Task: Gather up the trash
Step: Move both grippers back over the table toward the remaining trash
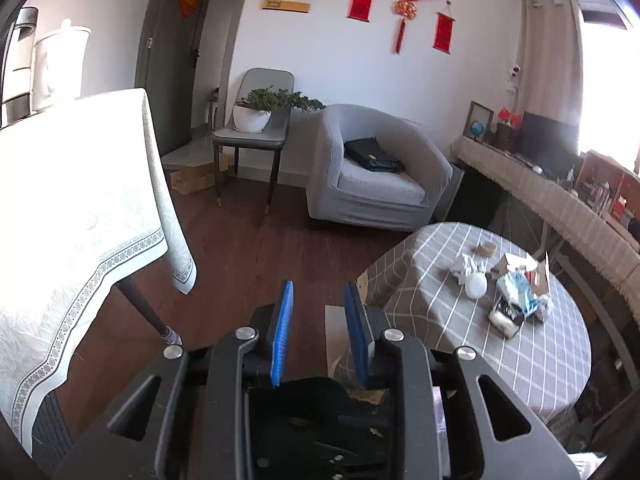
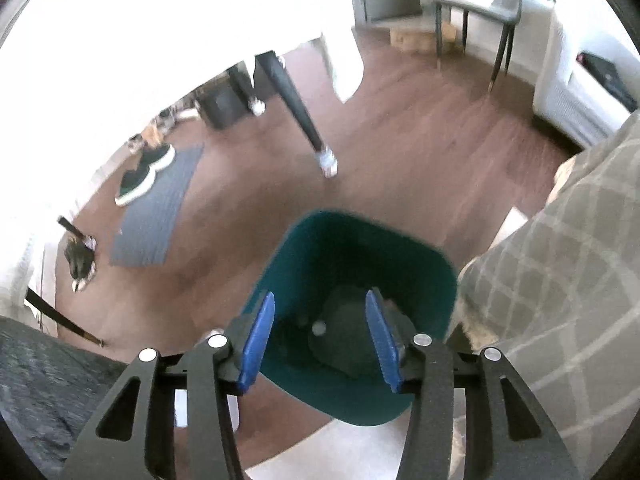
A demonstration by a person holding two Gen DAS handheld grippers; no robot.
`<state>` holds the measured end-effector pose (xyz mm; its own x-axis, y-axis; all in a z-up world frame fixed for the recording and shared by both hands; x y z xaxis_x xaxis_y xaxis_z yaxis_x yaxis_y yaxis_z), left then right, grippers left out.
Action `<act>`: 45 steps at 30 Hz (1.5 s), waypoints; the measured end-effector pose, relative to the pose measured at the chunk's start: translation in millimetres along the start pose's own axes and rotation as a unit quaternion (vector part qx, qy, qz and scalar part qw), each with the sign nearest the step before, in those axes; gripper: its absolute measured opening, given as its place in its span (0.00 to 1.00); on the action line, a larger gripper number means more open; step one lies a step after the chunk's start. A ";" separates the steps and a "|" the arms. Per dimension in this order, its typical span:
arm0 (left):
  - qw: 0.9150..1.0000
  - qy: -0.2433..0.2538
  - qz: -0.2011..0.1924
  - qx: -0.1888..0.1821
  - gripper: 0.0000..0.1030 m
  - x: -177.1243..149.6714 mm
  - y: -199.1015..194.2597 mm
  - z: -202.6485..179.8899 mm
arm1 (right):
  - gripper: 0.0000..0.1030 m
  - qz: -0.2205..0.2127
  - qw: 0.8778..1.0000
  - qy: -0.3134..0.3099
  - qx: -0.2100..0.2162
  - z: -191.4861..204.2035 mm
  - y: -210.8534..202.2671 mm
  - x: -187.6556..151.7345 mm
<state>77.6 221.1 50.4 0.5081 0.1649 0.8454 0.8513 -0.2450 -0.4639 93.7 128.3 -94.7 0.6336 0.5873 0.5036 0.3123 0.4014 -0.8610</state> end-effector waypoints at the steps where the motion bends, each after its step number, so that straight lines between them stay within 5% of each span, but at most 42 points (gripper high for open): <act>1: 1.000 -0.001 -0.006 0.002 0.31 2.7 -0.7 -1.0 | 0.46 -0.011 1.000 0.004 0.000 -4.8 -9.4 2.6; 18: 0.999 0.033 0.009 -0.035 0.52 -1.6 47.2 -72.5 | 0.46 -0.132 0.985 0.094 -0.062 -121.0 -138.0 -10.9; 29: 0.991 0.083 0.027 -0.097 0.63 -16.4 84.8 -150.0 | 0.46 -0.166 0.968 0.152 -0.114 -194.0 -199.6 -67.0; 45: 0.973 0.181 0.084 -0.112 0.66 -54.8 150.5 -267.4 | 0.50 -0.182 0.939 0.243 -0.162 -292.3 -251.6 -150.7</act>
<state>142.9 -80.2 5.1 0.5240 -0.2338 0.8190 0.6898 -0.4476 -0.5691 126.6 -266.6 25.3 0.6671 0.0303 0.7444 0.7196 0.2325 -0.6543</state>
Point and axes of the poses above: each gripper's, at about its wrist camera, not at the fingertips, and y roughly the way its jaws point, z to its left, x to its top, the point moved 2 cm from there along y, roughly the way its jaws point, and after that the axes turned 9 degrees about -x, right-handed, at the moved point
